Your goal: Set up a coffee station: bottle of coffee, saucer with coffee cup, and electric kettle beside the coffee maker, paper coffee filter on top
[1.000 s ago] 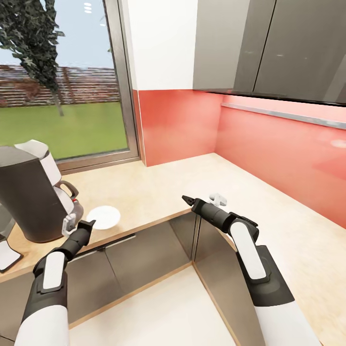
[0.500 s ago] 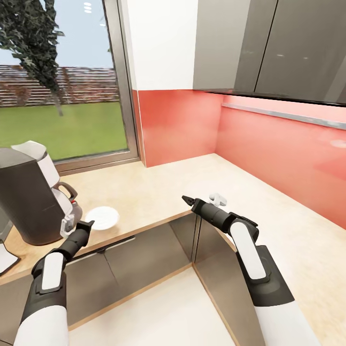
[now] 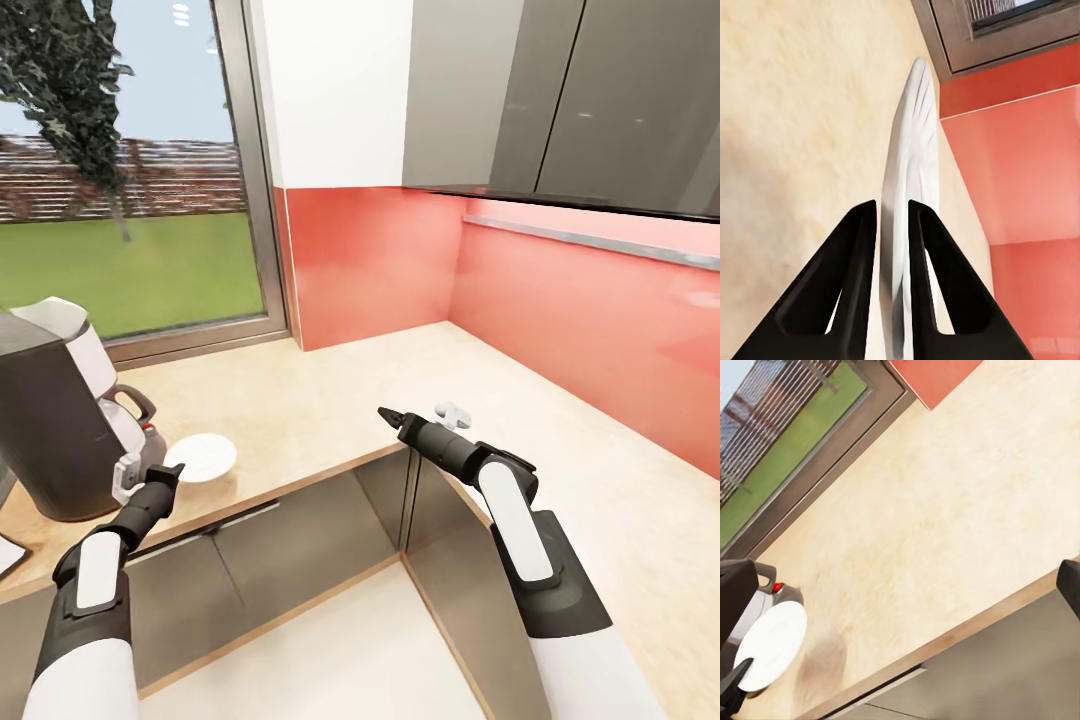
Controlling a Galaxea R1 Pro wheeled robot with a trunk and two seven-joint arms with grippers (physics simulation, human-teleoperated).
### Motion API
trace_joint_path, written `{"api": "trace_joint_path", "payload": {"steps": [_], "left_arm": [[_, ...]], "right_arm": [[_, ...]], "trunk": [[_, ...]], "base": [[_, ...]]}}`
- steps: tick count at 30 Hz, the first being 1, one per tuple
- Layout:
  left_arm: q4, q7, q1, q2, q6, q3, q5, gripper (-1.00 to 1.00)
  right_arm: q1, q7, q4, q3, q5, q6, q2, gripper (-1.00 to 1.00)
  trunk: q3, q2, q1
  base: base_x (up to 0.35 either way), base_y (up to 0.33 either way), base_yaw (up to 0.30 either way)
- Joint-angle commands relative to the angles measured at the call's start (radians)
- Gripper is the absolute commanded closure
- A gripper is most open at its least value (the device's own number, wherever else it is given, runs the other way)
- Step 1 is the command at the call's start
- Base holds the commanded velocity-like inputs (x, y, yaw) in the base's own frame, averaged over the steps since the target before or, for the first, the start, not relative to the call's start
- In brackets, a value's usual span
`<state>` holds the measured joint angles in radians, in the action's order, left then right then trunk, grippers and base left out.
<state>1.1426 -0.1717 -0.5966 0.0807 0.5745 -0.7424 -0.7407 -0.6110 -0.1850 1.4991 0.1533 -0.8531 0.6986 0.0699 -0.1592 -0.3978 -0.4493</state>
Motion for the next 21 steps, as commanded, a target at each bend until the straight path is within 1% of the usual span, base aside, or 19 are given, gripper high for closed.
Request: {"api": "trace_joint_path", "payload": {"steps": [1,7,16,17,21], "left_arm": [[0.001,-0.002,-0.002,0.002,0.008,-0.004,-0.002,1.0],[0.0,-0.002,-0.002,0.001,0.008,-0.005,-0.002,1.0],[-0.005,0.0,-0.002,0.001,0.008,-0.008,0.0,1.0],[-0.007,0.0,-0.001,0.001,0.007,-0.008,0.0,-1.0],[-0.009,0.0,0.0,0.001,0.008,-0.044,0.0,-1.0]], "right_arm": [[-0.001,-0.01,0.001,0.0,-0.01,0.002,0.0,-1.0],[-0.001,-0.01,0.001,0.0,-0.01,0.002,0.0,-1.0],[-0.001,-0.01,0.0,0.0,-0.01,0.002,0.0,-1.0],[-0.001,-0.01,0.0,0.0,-0.01,0.002,0.0,-1.0],[-0.001,-0.01,0.0,-0.001,-0.01,0.002,-0.001,-1.0]], "trunk": [[-0.002,-0.002,-0.001],[-0.002,-0.002,-0.001],[-0.002,-0.002,-0.001],[-0.002,-0.002,-0.001],[-0.002,-0.002,-0.001]], "base": [[0.008,0.0,0.0],[0.105,0.0,0.0],[0.011,0.0,0.0],[0.0,0.0,0.0],[0.0,0.0,0.0]]}}
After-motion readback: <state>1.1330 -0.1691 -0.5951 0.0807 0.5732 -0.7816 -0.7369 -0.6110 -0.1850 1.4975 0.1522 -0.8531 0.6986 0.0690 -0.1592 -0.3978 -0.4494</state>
